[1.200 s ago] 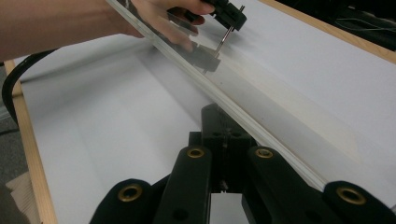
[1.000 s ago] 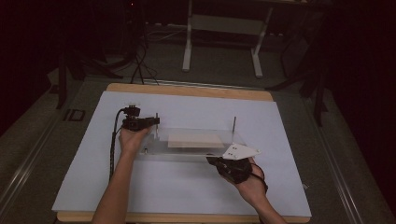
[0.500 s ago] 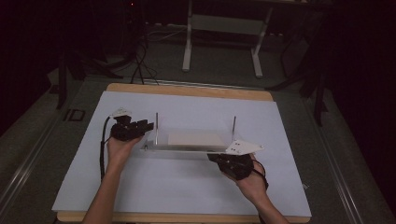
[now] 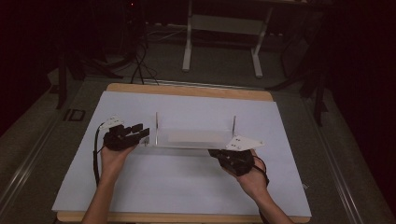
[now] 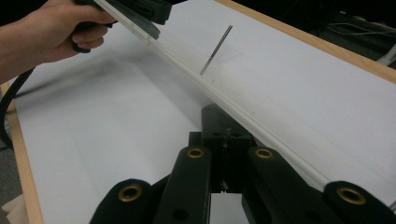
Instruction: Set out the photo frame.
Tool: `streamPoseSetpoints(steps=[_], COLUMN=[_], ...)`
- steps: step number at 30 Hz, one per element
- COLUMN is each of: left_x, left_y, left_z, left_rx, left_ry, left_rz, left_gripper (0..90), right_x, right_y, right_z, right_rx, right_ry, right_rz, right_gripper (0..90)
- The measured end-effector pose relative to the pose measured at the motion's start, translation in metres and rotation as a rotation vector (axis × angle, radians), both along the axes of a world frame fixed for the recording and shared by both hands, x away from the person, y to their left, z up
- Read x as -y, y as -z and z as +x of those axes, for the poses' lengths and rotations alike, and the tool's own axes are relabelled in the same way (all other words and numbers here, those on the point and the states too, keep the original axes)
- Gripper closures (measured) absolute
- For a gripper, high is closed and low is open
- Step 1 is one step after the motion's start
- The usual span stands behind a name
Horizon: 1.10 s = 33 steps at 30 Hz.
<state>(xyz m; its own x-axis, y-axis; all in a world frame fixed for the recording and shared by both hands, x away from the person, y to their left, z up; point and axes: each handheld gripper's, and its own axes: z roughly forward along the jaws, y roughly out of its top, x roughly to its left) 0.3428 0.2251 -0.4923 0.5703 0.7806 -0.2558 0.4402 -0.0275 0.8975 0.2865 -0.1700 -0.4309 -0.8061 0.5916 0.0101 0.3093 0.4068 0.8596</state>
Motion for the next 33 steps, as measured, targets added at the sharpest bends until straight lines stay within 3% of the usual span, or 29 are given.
streamPoseSetpoints(steps=[3, 7, 12, 14, 18, 29, 33], left_x=[-0.005, -0.008, -0.012, -0.015, -0.017, -0.014, -0.011], left_y=[0.000, -0.001, -0.005, -0.006, -0.005, -0.003, -0.001], left_z=[-0.003, -0.006, -0.014, -0.016, -0.018, -0.022, -0.023], left_rx=[-0.003, -0.003, 0.038, 0.043, 0.044, 0.051, 0.062], left_ry=[-0.001, 0.002, -0.040, -0.041, -0.043, -0.013, -0.010], left_rz=[-0.015, 0.004, 0.027, 0.012, 0.019, 0.088, 0.138], left_gripper=[55.9, 55.8, 55.7, 56.0, 55.6, 50.2, 49.1], right_x=[0.000, 0.000, 0.000, 0.000, 0.000, 0.000, 0.001], right_y=[-0.001, -0.002, -0.003, -0.003, -0.003, -0.006, -0.007], right_z=[0.001, 0.003, 0.005, 0.005, 0.007, 0.010, 0.011], right_rx=[0.004, 0.003, 0.003, 0.001, -0.004, 0.001, 0.001], right_ry=[0.000, 0.003, 0.006, 0.010, 0.015, 0.022, 0.024], right_rz=[0.000, 0.005, 0.016, 0.020, 0.029, 0.038, 0.042], right_gripper=[90.0, 90.0, 90.0, 90.0, 90.0, 90.0, 90.0])
